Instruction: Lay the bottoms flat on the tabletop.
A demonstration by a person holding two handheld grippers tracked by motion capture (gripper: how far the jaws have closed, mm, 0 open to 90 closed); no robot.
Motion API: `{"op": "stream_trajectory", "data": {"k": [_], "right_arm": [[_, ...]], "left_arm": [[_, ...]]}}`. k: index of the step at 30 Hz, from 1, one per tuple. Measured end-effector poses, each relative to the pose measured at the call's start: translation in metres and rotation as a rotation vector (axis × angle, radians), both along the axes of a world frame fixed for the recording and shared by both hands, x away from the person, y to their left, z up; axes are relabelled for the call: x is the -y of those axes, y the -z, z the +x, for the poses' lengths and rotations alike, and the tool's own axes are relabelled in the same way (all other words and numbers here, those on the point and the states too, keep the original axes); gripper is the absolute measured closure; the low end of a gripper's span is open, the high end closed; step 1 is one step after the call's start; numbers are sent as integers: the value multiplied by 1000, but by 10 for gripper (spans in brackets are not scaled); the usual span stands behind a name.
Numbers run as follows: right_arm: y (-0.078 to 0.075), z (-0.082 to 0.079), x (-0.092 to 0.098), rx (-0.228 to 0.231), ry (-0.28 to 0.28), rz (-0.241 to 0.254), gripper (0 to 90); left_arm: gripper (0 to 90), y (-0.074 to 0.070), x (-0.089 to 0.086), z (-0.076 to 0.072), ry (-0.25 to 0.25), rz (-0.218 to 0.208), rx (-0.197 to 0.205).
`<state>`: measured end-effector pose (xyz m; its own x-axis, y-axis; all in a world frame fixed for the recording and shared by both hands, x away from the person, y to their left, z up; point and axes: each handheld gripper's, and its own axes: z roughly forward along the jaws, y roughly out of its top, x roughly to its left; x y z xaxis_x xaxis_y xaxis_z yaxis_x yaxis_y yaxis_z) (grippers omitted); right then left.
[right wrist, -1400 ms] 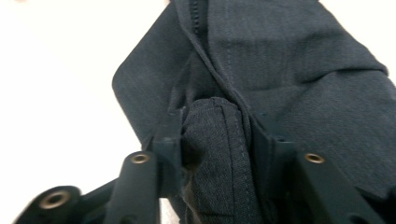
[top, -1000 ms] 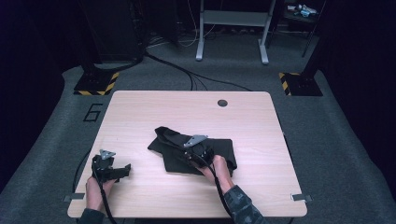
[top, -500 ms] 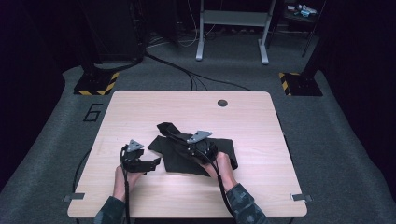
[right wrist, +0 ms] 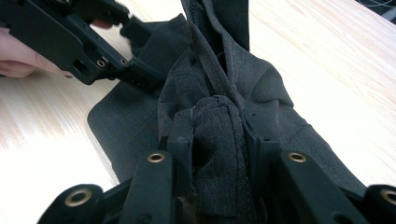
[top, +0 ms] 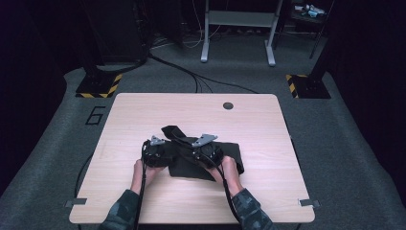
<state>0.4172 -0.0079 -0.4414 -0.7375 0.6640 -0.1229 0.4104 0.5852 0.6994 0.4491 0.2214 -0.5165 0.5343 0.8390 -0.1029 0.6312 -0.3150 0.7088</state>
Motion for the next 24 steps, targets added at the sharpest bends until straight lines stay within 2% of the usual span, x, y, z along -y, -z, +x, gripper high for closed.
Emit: {"op": "stream_trajectory", "data": {"k": [1, 2, 4, 6, 9, 10, 12, 16, 17, 18, 20, 24], "right_arm": [[0, 0, 0, 1, 13, 4, 679], [1, 2, 1, 22, -17, -8, 679], [1, 2, 1, 26, -6, -5, 679], [0, 2, 1, 18, 5, -10, 679], [-2, 0, 2, 23, 17, -12, 679], [-2, 0, 2, 34, 18, -12, 680], [-4, 0, 4, 50, 19, -19, 680], [-12, 0, 11, 84, 40, -11, 680], [-12, 0, 11, 84, 40, -11, 680], [-14, -1, 13, 87, 46, -7, 681], [-18, -1, 18, 96, 60, 6, 681], [-25, -3, 28, 102, 90, 7, 682]], "left_arm": [[435, 0, 1, -1, 0, 31, 21], [473, -1, 1, -3, 21, 41, 21], [558, -1, 4, -4, 28, 46, 34], [649, -1, 5, -5, 37, 34, 33], [705, 0, 3, -6, 36, 17, 24], [728, 1, 3, -6, 28, -3, 25], [776, 1, 3, -7, 18, -8, 30], [828, 2, 3, -8, 12, -1, 54], [828, 2, 3, -9, 11, -4, 42], [831, 3, 5, -10, -6, -25, 50], [832, 2, 3, -10, 11, -5, 51], [832, 3, 2, -11, 1, -19, 55]]}}
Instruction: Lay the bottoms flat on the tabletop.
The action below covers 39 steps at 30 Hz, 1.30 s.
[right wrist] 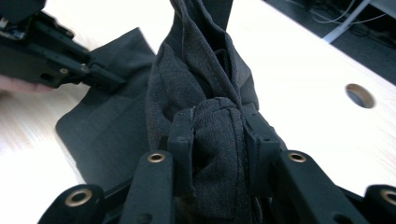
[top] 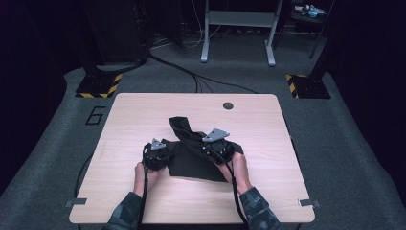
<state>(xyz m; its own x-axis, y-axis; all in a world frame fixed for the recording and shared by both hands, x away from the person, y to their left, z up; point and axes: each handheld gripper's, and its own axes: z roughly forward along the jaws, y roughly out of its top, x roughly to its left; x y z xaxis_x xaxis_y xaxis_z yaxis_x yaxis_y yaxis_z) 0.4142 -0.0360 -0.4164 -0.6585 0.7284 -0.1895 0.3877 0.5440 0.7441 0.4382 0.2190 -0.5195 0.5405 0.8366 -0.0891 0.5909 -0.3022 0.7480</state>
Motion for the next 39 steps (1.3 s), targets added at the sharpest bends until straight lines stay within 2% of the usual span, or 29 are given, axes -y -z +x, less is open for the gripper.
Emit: {"op": "stream_trajectory", "data": {"k": [1, 2, 4, 5, 8, 11, 15, 16, 18, 24, 30, 32, 36, 39], "right_arm": [[-1, -1, 2, 0, 9, 8, 682], [-3, -1, 5, 7, 12, 7, 682], [-5, -2, 10, 25, 22, 15, 682], [-6, -2, 13, 36, 21, 14, 682], [-9, -5, 21, 56, 41, 25, 682], [-13, -7, 30, 72, 63, 33, 682], [-17, -6, 43, 98, 95, 61, 683], [-17, -7, 47, 99, 101, 61, 683], [-18, -8, 53, 99, 119, 71, 682], [-16, -12, 68, 100, 164, 102, 682], [-14, -15, 81, 107, 191, 120, 681], [-12, -17, 85, 97, 208, 137, 681], [-8, -19, 95, 93, 229, 163, 679], [-3, -22, 100, 75, 251, 178, 677]], "left_arm": [[833, 0, -1, 0, 10, 6, 3], [833, 1, -1, -1, -1, -9, 1], [833, 0, -3, -2, 8, 2, -3], [833, 1, -3, -3, -8, -17, -5], [833, 1, -8, -6, -11, -19, -4], [835, 0, -15, -9, -13, -1, -3], [835, 0, -26, -12, -40, -7, -2], [835, 0, -30, -13, -46, -12, -9], [835, 0, -36, -14, -55, 1, 3], [834, 2, -46, -19, -103, -24, 11], [833, 3, -51, -25, -111, -24, 17], [833, 4, -54, -28, -126, -37, 27], [833, 3, -60, -34, -122, -19, 27], [833, 3, -65, -39, -128, -26, 23]]}}
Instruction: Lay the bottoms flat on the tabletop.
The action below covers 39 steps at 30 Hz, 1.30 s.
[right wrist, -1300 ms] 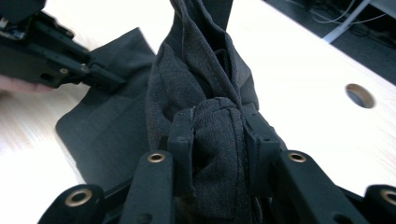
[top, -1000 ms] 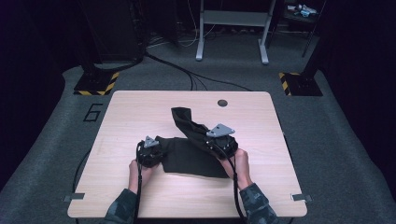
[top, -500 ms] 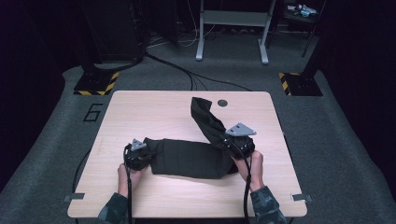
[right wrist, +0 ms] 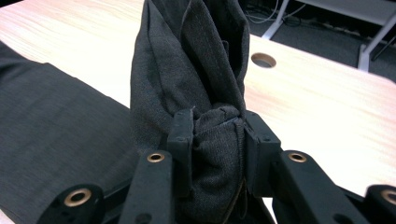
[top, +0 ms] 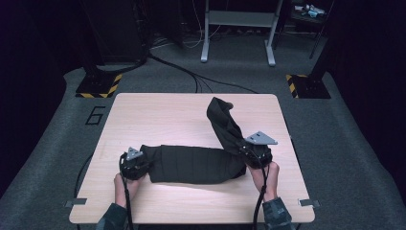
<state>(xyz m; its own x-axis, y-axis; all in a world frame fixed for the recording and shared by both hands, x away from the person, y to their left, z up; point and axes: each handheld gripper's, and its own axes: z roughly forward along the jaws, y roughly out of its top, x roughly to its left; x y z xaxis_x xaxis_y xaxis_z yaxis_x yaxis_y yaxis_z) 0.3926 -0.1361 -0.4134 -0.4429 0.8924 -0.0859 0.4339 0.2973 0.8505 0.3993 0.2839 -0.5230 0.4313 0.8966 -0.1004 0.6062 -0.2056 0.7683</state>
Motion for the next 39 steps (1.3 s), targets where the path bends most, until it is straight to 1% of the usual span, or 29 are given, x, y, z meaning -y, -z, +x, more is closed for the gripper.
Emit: {"op": "stream_trajectory", "data": {"k": [2, 4, 5, 8, 9, 12, 13, 14, 16, 17, 21, 23, 24, 26, 27, 28, 29, 31, 32, 33, 34, 35, 36, 37, 38, 39], "right_arm": [[3, -1, 4, -5, 11, 12, 675], [7, -3, 10, -12, 30, 18, 672], [9, -3, 12, -11, 32, 19, 671], [16, -5, 19, -29, 53, 30, 664], [18, -6, 22, -36, 58, 33, 662], [26, -8, 30, -55, 72, 34, 651], [29, -8, 32, -63, 80, 37, 646], [32, -9, 35, -70, 88, 39, 642], [37, -10, 41, -88, 104, 46, 630], [40, -10, 44, -98, 112, 51, 626], [52, -9, 55, -140, 144, 59, 600], [57, -8, 60, -162, 170, 61, 587], [60, -8, 63, -174, 183, 58, 581], [66, -9, 66, -184, 213, 30, 585], [69, -10, 69, -194, 227, 23, 577], [72, -11, 72, -201, 235, 25, 563], [74, -12, 75, -215, 241, 29, 552], [79, -15, 81, -228, 248, 50, 516], [79, -16, 83, -237, 254, 52, 511], [78, -18, 87, -237, 257, 51, 488], [75, -19, 90, -234, 260, 58, 452], [72, -20, 94, -231, 265, 69, 445], [68, -21, 97, -219, 265, 75, 437], [63, -21, 100, -203, 271, 81, 417], [57, -20, 102, -187, 275, 84, 396], [52, -19, 102, -172, 272, 86, 379]], "left_arm": [[833, 1, -3, -4, -11, -5, 8], [833, 1, -6, -7, -9, -7, 1], [833, 1, -7, -8, -8, -2, 6], [833, 2, -11, -13, -15, -9, 12], [833, 1, -13, -15, -12, -9, 1], [832, 2, -15, -20, -21, -9, 9], [832, 1, -16, -22, -20, -8, 4], [832, 2, -17, -23, -22, -8, 11], [832, 3, -17, -25, -31, -15, 20], [832, 3, -17, -26, -28, -14, 21], [832, 2, -20, -30, -18, -13, 13], [832, 3, -21, -33, -19, -12, 15], [832, 3, -22, -34, -25, -10, 19], [832, 3, -24, -36, -29, -7, 21], [832, 3, -24, -37, -37, -13, 27], [832, 3, -27, -38, -30, -11, 18], [832, 3, -28, -38, -30, -11, 17], [829, 3, -31, -38, -36, -11, 16], [826, 3, -31, -37, -44, -16, 19], [821, 2, -32, -36, -44, -20, 10], [810, 1, -32, -35, -43, -20, 5], [780, 0, -32, -34, -47, -10, 8], [707, -3, -33, -33, -49, 13, 2], [615, -5, -34, -32, -60, 12, 2], [539, -9, -35, -32, -59, -4, 6], [466, -13, -35, -32, -62, -18, 19]]}}
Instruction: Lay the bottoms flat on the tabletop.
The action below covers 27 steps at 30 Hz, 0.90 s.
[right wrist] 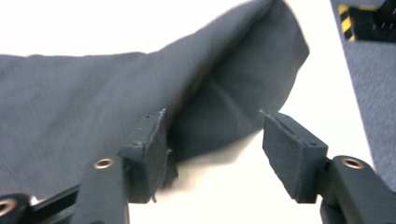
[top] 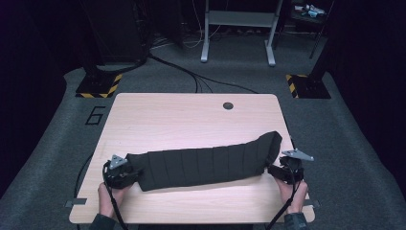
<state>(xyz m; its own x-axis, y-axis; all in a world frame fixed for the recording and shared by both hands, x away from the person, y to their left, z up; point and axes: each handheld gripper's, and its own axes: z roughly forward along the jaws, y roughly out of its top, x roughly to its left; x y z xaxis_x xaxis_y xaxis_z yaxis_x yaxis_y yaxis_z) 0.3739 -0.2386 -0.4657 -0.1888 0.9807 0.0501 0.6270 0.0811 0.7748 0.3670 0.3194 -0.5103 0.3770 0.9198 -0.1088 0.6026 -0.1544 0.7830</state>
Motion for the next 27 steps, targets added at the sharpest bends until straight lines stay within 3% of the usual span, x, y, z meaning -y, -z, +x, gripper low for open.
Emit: {"op": "stream_trajectory", "data": {"k": [3, 4, 7, 9, 11, 13, 16, 18, 20, 22, 24, 27], "right_arm": [[-14, 10, -4, 40, -10, -11, 348], [-17, 14, -7, 50, -20, -16, 333], [-20, 32, -23, 57, -76, -26, 327], [-16, 47, -35, 16, -109, -65, 358], [-5, 61, -42, -45, -88, -131, 409], [9, 70, -38, -121, -68, -108, 437], [30, 66, -28, -179, -53, -63, 461], [37, 58, -22, -169, -54, -23, 469], [38, 49, -22, -172, -58, -30, 480], [38, 41, -23, -175, -67, -47, 483], [38, 33, -25, -172, -64, -52, 483], [40, 24, -25, -154, -66, -33, 481]], "left_arm": [[350, -12, 4, -2, 18, -20, 27], [326, -14, 8, -2, 24, -17, 41], [268, -14, 21, 3, 63, 11, 34], [243, -10, 28, 9, 86, 35, 19], [229, -6, 31, 14, 110, 56, -10], [224, 0, 31, 18, 112, 69, -21], [222, 7, 23, 22, 123, 38, -51], [221, 11, 18, 24, 132, 11, -61], [222, 12, 14, 25, 129, 18, -66], [247, 13, 12, 24, 126, 55, -62], [252, 16, 8, 20, 118, 29, -39], [252, 17, 6, 16, 115, 30, -29]]}}
